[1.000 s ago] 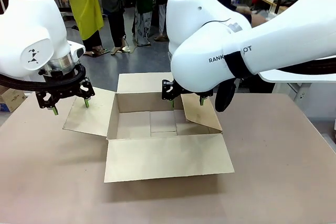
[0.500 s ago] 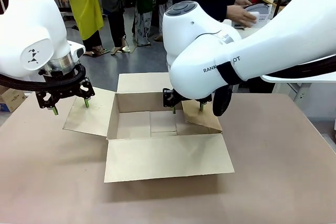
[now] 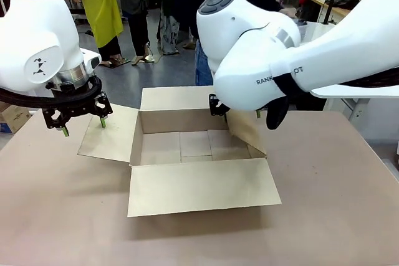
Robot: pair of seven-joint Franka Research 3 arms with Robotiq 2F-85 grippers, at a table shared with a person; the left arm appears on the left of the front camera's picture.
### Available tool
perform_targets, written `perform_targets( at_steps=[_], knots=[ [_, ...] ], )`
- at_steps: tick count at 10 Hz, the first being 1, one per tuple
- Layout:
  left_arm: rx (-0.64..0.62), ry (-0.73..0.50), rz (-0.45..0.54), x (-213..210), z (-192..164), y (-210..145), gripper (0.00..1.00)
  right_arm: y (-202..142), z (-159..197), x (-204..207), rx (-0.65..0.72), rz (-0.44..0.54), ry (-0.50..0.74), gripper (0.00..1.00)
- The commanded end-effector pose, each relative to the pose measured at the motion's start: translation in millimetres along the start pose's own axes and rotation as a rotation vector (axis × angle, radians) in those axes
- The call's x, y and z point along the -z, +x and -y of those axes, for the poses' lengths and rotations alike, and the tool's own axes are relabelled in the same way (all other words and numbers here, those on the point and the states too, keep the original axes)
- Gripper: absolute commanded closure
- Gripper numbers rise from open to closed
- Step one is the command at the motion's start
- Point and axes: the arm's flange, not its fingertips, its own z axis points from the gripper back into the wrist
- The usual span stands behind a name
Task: Pack the gift set into the box.
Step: Place both hands on the side flaps of the Package Box and spread them outward.
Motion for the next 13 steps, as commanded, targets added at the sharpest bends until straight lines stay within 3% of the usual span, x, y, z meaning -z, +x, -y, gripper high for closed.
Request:
perform_targets(
  at_steps=[1,5,8,12,13],
  knots=[
    [-0.008,0.016,0.013,0,0,0,0.0,-2,22,-9,0.075,0.05,-0.026,0.0],
    [-0.008,0.016,0.013,0,0,0,0.0,8,92,-2,0.209,0.015,0.01,0.0],
    [-0.008,0.016,0.013,0,0,0,0.0,9,156,34,0.298,-0.051,0.229,0.0],
    [-0.008,0.016,0.013,0,0,0,0.0,-5,197,109,0.333,-0.111,0.563,0.0],
    [-0.008,0.016,0.013,0,0,0,0.0,9,183,73,0.384,-0.051,0.355,0.0]
  ],
)
